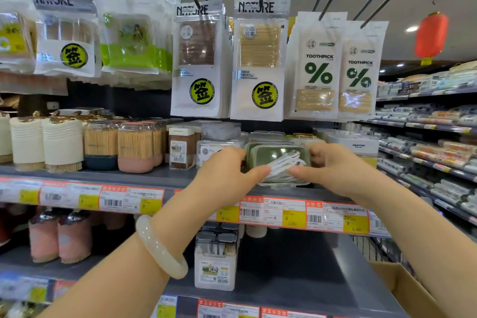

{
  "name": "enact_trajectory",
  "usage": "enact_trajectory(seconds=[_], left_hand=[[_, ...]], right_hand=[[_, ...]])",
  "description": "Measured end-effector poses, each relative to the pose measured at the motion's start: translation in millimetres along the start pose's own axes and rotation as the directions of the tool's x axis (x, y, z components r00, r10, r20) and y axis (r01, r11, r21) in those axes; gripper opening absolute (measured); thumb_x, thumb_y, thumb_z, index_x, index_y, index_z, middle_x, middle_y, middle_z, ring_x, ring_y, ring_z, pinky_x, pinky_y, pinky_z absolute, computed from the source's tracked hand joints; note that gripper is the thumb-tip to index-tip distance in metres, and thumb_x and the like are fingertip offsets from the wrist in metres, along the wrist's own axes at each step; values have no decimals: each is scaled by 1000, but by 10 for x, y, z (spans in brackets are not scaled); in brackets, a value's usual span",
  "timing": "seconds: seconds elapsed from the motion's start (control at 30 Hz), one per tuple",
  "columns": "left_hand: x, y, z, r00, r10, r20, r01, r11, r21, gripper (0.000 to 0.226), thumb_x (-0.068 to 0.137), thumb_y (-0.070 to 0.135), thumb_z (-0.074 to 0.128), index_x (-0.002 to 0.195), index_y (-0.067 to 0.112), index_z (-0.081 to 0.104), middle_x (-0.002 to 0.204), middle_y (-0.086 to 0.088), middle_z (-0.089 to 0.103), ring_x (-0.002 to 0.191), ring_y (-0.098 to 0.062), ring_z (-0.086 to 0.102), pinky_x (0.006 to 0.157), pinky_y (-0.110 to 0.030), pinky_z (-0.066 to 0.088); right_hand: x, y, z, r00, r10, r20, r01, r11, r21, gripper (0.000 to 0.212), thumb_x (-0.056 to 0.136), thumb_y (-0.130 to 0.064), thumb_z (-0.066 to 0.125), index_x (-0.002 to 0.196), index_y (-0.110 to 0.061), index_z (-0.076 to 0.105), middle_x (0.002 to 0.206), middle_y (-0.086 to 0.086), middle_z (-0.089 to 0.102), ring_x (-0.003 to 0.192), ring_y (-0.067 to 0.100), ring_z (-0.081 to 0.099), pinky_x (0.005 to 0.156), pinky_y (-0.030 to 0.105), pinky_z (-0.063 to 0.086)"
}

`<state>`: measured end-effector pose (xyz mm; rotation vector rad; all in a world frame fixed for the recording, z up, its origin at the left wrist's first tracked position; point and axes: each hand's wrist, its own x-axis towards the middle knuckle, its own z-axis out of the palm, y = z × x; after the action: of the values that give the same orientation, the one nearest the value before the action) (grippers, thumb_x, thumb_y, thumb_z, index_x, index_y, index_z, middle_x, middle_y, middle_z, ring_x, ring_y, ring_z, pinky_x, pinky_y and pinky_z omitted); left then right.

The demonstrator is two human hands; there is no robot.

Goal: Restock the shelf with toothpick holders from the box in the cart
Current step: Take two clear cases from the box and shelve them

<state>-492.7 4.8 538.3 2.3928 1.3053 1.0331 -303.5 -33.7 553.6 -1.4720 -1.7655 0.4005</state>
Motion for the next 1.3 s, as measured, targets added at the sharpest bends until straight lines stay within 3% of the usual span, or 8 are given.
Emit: enact_trajectory(seconds=[0.17,0.37,0.6,0.77,0.87,1.0,1.17,1.3], left_hand=[[57,-22,23,999,-23,25,23,1000,14,38,92,44,51,95,8,62,78,-4,61,70,-20,54,59,-31,41],[74,-24,98,999,-33,-29,36,990,133,40,93,49,46,90,11,57,79,-2,58,76,-21,55,60,-30,39],[51,-24,132,999,21,-44,-20,999,28,38,92,48,48,105,15,62,95,-2,67,88,-21,60,78,-39,51],[62,46,189,995,60,-79,-61,998,-15,35,97,40,44,109,10,57,98,-7,62,90,-26,56,81,-44,49],[48,16,132,991,82,-104,-89,994,-66,33,97,36,45,112,9,57,100,-8,63,92,-27,56,82,-44,48],[-3,-116,-29,988,87,-125,-98,992,-84,31,97,34,46,113,11,59,99,-7,64,89,-24,57,78,-38,48],[-9,-131,-105,995,63,-81,-68,996,-64,31,96,37,48,109,11,59,89,-5,61,77,-19,52,61,-28,38],[60,54,-4,999,44,-1,-44,998,-47,31,95,35,50,92,5,55,75,-3,50,70,-21,47,55,-30,35]], right_hand=[[21,-8,-13,999,45,9,-45,999,-1,25,80,-28,72,100,-13,66,101,12,70,101,33,63,95,49,48],[19,-9,-7,999,37,-39,-36,999,11,20,80,-22,73,99,-15,67,94,3,73,91,21,66,81,26,50],[-26,4,-53,995,10,-94,-7,999,35,22,74,-17,78,91,-12,65,85,5,72,80,20,67,76,29,51],[-55,-15,-70,981,-18,-191,43,991,126,29,69,-9,80,89,-19,62,87,3,70,79,14,66,66,18,47],[-40,-58,-12,973,-42,-228,85,980,178,31,69,-4,79,86,-22,60,83,-3,69,64,-1,65,54,10,48],[20,-147,135,975,-55,-217,100,974,204,31,69,-7,80,89,-23,61,82,-8,69,64,-4,65,53,9,48],[33,-212,160,981,-30,-194,59,988,144,29,70,-12,80,86,-23,60,85,-3,68,78,10,64,68,20,48],[-45,-104,-12,981,18,-194,4,994,111,31,69,-11,81,88,-22,58,79,-4,67,73,8,63,63,18,44]])
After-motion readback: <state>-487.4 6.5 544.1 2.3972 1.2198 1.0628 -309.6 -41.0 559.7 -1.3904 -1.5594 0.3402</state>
